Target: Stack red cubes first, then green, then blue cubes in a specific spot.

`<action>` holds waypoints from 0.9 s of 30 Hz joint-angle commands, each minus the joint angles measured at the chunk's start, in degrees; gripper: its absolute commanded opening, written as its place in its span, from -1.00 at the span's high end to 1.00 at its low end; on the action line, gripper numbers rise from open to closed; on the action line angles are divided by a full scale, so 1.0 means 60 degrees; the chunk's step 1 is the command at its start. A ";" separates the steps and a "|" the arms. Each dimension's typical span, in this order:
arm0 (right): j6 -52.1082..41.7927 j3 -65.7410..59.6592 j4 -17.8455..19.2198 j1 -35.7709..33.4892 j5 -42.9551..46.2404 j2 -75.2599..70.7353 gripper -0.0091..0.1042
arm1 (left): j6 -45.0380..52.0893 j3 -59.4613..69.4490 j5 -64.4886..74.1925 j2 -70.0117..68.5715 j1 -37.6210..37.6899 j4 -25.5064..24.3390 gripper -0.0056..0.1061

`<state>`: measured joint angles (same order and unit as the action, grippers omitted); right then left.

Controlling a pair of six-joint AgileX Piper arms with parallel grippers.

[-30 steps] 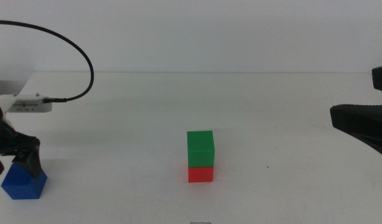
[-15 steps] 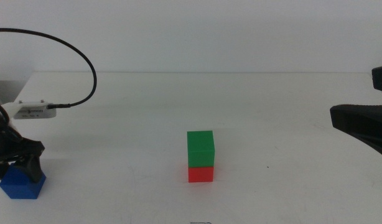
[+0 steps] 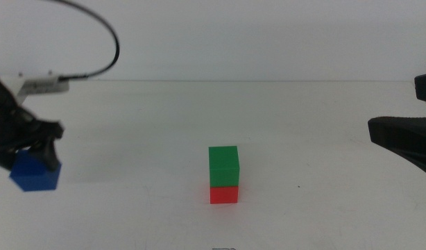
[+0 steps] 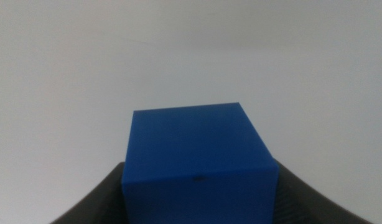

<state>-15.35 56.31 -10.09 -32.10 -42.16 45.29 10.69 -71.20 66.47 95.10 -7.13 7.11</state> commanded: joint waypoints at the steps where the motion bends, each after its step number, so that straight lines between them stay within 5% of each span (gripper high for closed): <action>1: -0.0148 0.0233 0.0027 0.0072 0.0654 -0.0058 -0.77 | -0.2321 -0.0516 0.0614 -0.0860 0.0712 0.0024 0.63; 12: -0.0148 0.0233 0.0027 0.0072 0.0655 -0.0058 -0.77 | -0.7251 -0.2238 0.1525 -0.0946 0.4906 -0.1068 0.63; 27: -0.0148 0.0233 0.0027 0.0072 0.0655 -0.0058 -0.77 | -0.8015 -0.4848 0.1525 0.1057 0.7661 -0.1068 0.63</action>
<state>-15.35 56.31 -10.09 -32.10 -42.16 45.29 -36.58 -97.57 70.86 103.27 37.79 0.72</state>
